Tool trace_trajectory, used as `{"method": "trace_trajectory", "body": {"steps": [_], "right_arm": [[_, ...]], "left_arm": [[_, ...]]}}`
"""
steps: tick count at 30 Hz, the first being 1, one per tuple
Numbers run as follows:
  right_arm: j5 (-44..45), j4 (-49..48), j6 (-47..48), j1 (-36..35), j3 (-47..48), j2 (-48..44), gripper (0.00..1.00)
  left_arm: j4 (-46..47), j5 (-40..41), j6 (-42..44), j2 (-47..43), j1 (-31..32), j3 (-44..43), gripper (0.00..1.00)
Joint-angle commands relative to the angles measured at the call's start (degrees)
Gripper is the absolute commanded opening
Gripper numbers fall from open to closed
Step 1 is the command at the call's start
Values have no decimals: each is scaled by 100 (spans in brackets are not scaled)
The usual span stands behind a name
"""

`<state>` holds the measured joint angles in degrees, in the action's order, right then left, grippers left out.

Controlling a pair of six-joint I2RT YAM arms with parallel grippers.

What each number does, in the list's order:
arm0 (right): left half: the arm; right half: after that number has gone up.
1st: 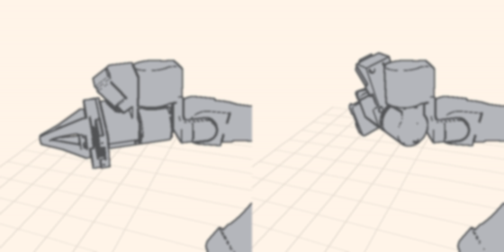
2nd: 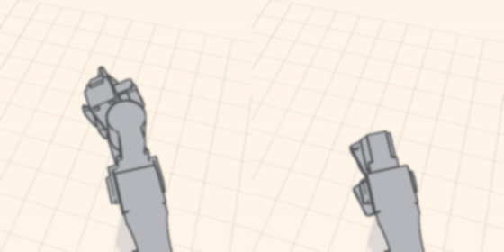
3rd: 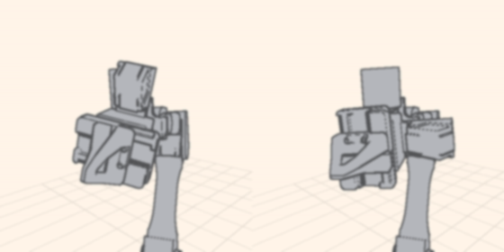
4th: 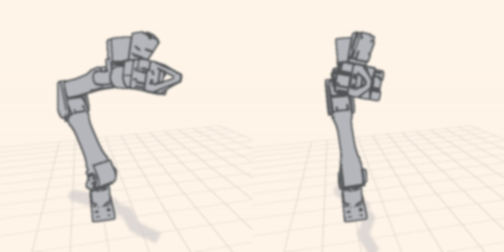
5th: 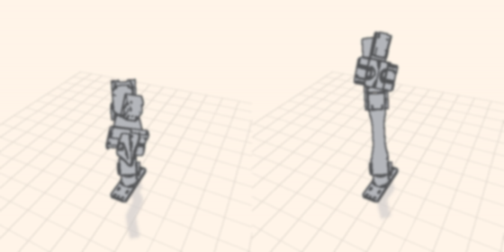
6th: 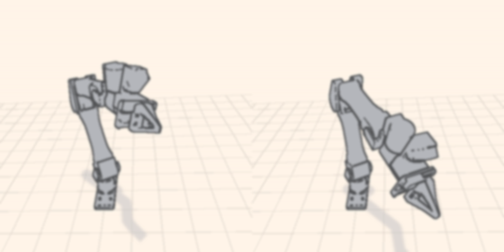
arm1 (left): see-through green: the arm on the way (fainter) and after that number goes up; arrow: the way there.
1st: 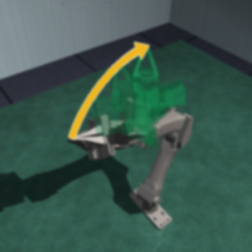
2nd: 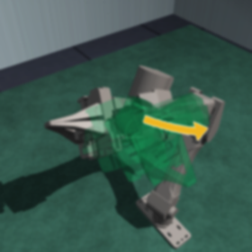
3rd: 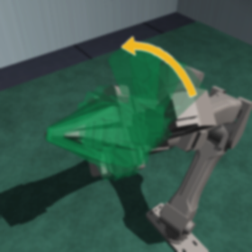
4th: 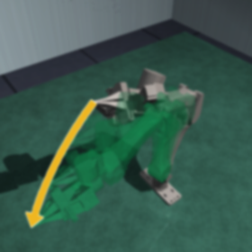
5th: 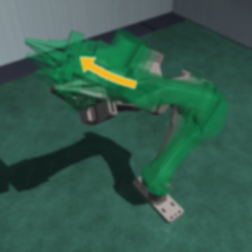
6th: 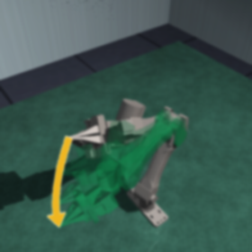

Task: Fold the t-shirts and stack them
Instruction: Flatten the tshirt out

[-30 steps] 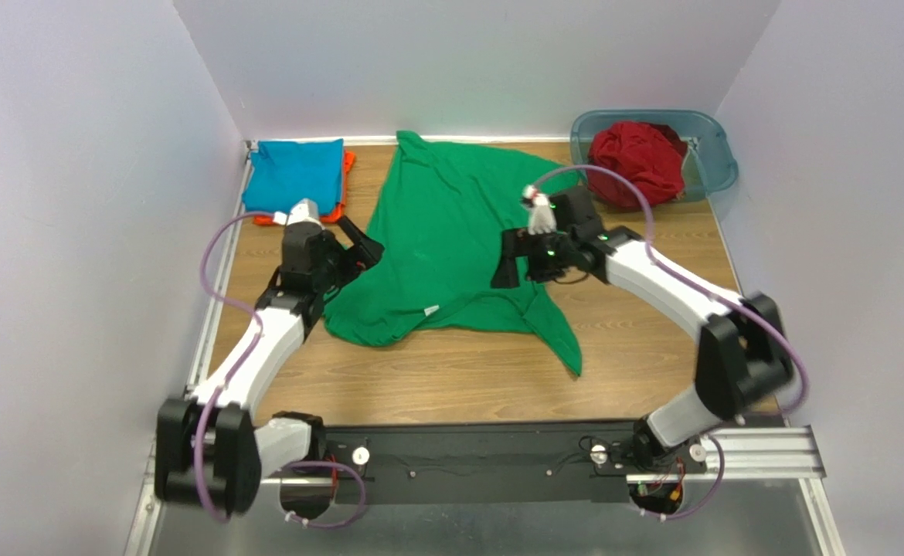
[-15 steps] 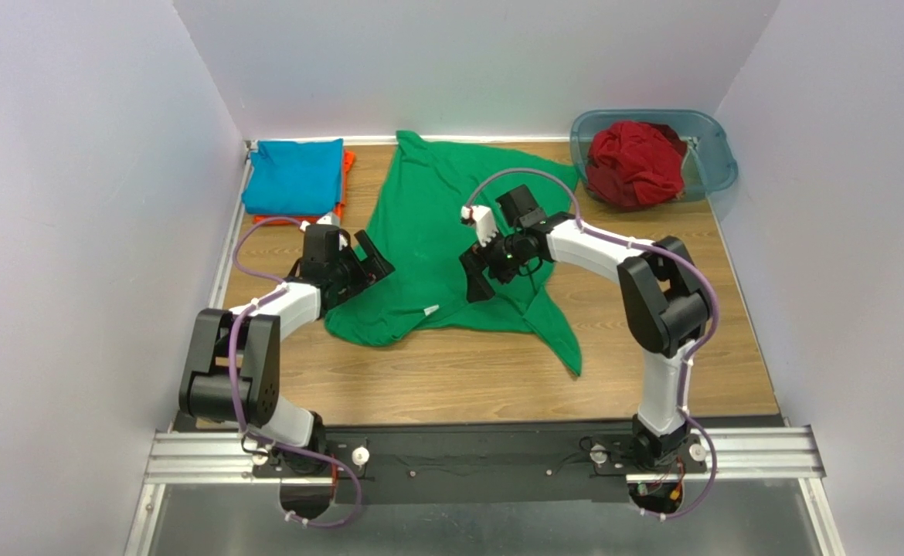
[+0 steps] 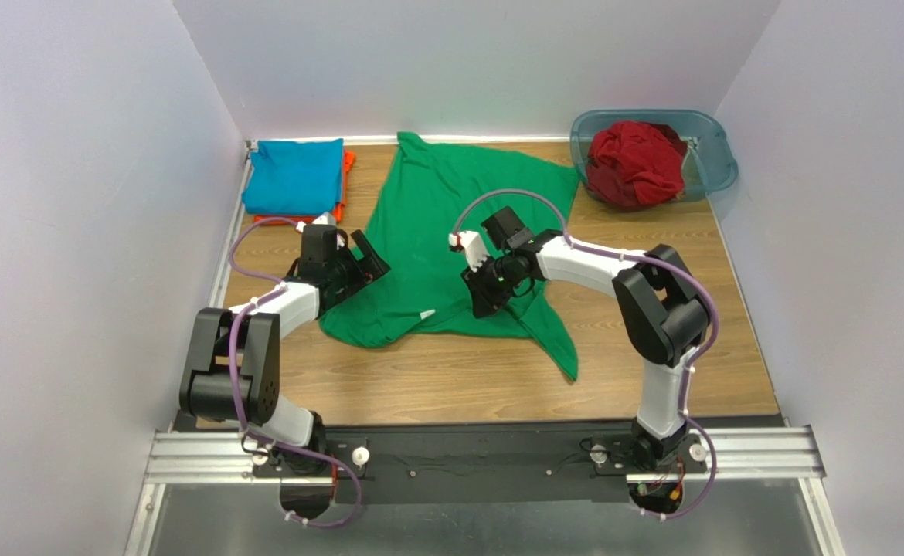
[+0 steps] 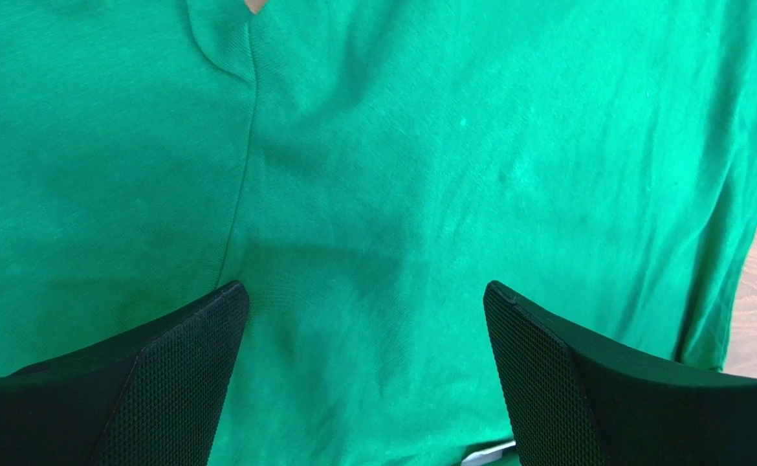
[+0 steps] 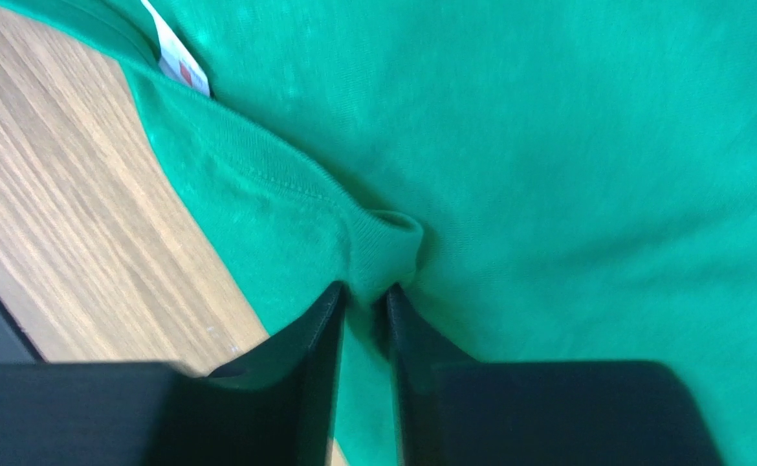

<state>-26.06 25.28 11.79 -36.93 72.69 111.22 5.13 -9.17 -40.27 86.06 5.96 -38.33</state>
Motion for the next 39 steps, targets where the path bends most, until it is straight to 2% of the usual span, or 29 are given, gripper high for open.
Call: {"method": "trace_trajectory", "body": {"steps": [1, 8, 11, 16, 22, 23, 26, 27, 28, 29, 30, 34, 36, 39], "right_arm": [[321, 135, -265, -174, -281, -494, 22], [883, 30, -678, -692, -843, -1119, 7], [1165, -14, -1116, -974, -1072, -1409, 6], [1367, -198, -2047, -1571, -1756, -1831, 7], [1771, -453, -2918, -2836, -2048, -1876, 13], [1798, -445, -3006, -3177, -1970, -1885, 19], [1693, -445, -3244, -3540, -1811, -2085, 32], [1710, -436, -3297, -3645, -1732, -2191, 46], [1823, -427, -3376, -3646, -1705, -2297, 54], [1972, -418, -3385, -3646, -1688, -2402, 69], [2191, -401, -3455, -3637, -1679, -2664, 99], [3817, -217, -4026, -3559, -1775, -3254, 100], [4213, 11, -4298, -3340, -1889, -3422, 100], [3979, 284, -4677, -2962, -2179, -3598, 98]], "left_arm": [[-47, 293, 81, 25, -77, 97, 98], [-126, 442, 72, -2, -95, 115, 98], [-143, 486, 72, -10, -103, 132, 98], [-196, 504, 81, 16, -130, 115, 98], [-363, 731, 81, -63, -165, 80, 98], [-459, 793, 81, -98, -174, 54, 98], [-504, 864, 81, -195, -209, 18, 98], [-626, 1047, 81, -221, -209, 1, 98], [-670, 1127, 81, -265, -209, -26, 98], [-749, 1171, 81, -291, -218, -43, 98], [-767, 1198, 81, -318, -218, -61, 98], [-952, 1321, 72, -502, -226, -175, 98], [-1031, 1365, 37, -590, -226, -184, 98], [-987, 1409, 11, -818, -226, -70, 98]]}}
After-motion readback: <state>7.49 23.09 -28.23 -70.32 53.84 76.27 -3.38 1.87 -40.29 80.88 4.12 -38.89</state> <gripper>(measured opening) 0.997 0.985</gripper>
